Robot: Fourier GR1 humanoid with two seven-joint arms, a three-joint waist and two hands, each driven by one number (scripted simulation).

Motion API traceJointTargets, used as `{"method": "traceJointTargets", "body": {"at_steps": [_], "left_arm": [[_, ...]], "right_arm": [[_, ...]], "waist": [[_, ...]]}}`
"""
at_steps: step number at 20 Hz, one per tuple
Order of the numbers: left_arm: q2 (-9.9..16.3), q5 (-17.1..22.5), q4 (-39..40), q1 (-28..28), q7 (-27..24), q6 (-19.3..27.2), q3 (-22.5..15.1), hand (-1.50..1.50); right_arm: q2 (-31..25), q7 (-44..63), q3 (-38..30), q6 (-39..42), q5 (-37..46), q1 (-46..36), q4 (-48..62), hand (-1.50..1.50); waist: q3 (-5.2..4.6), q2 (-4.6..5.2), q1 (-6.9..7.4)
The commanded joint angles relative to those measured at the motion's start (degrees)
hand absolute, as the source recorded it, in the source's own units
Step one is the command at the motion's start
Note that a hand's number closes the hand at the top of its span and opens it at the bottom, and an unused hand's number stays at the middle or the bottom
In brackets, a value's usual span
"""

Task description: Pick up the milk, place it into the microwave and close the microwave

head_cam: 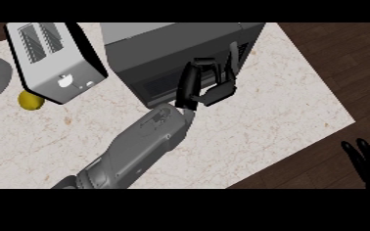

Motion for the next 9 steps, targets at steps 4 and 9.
{"method": "traceJointTargets", "body": {"at_steps": [4, 9], "left_arm": [[-0.1, 1.5, 5.0, -4.8, 0.1, -1.4, 1.4, 1.5], [-0.1, 2.6, 5.5, -5.2, -0.2, -1.7, 1.2, 1.5]], "right_arm": [[-1.9, 0.3, -1.3, 2.1, -2.3, 0.5, -0.7, -1.5], [-2.3, 1.0, -0.8, 2.8, -3.5, 1.4, -2.2, -1.5]], "waist": [[0.06, 1.07, -0.75], [0.03, 0.88, -0.67]]}}
